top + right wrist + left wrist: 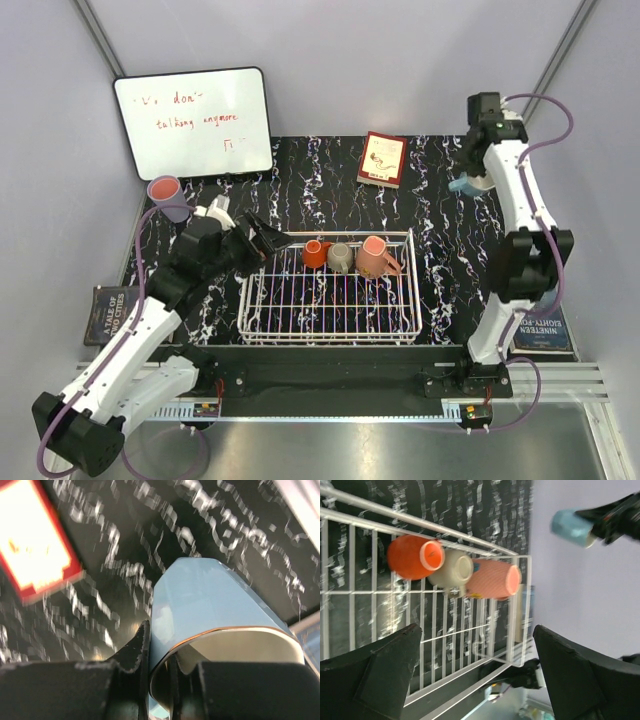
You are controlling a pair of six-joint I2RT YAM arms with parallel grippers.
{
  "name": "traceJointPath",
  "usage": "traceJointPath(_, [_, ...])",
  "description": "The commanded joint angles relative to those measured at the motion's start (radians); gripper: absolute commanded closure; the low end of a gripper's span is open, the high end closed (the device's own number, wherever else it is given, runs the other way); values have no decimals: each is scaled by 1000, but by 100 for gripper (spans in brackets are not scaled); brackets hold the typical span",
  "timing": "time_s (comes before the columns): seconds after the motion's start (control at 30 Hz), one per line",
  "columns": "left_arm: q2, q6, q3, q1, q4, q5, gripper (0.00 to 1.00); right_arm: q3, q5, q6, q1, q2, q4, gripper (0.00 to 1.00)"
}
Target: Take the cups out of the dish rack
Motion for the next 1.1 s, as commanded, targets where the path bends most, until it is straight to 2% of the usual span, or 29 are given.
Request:
traceJointPath(0.0, [-25, 106, 32, -14, -130, -101, 1, 246, -22, 41, -51, 103, 4, 100])
traceJointPath(0.1, [-13, 146, 45, -14, -193, -126, 1, 477, -30, 33, -60, 248, -27, 100])
traceJointPath(0.17, [-2, 161, 38, -14, -214, -130, 1, 550, -75, 51, -111, 347, -33, 100])
traceJointPath(0.2, [1, 161, 35, -14, -216, -127, 1, 656, -91, 58, -120, 385, -45, 100])
traceJointPath(0.27, [10, 160, 23, -14, -219, -124, 1, 796, -117, 76, -139, 518, -120, 100])
traceJointPath(0.3, [12, 160, 18, -14, -219, -121, 1, 941, -114, 81, -143, 605, -152, 100])
traceJointPath(0.37, [18, 161, 9, -14, -220, -124, 1, 1016, -103, 99, -157, 654, -214, 100])
traceJointPath(0.5, [36, 175, 3, -14, -228, -137, 1, 804, -37, 99, -165, 606, -168, 100])
traceJointPath(0.6, [52, 181, 3, -14, -231, -140, 1, 730, 3, 90, -166, 583, -165, 100])
traceJointPath(1.07, [187, 198, 43, -14, -228, -115, 1, 624, 30, 94, -188, 600, -228, 100])
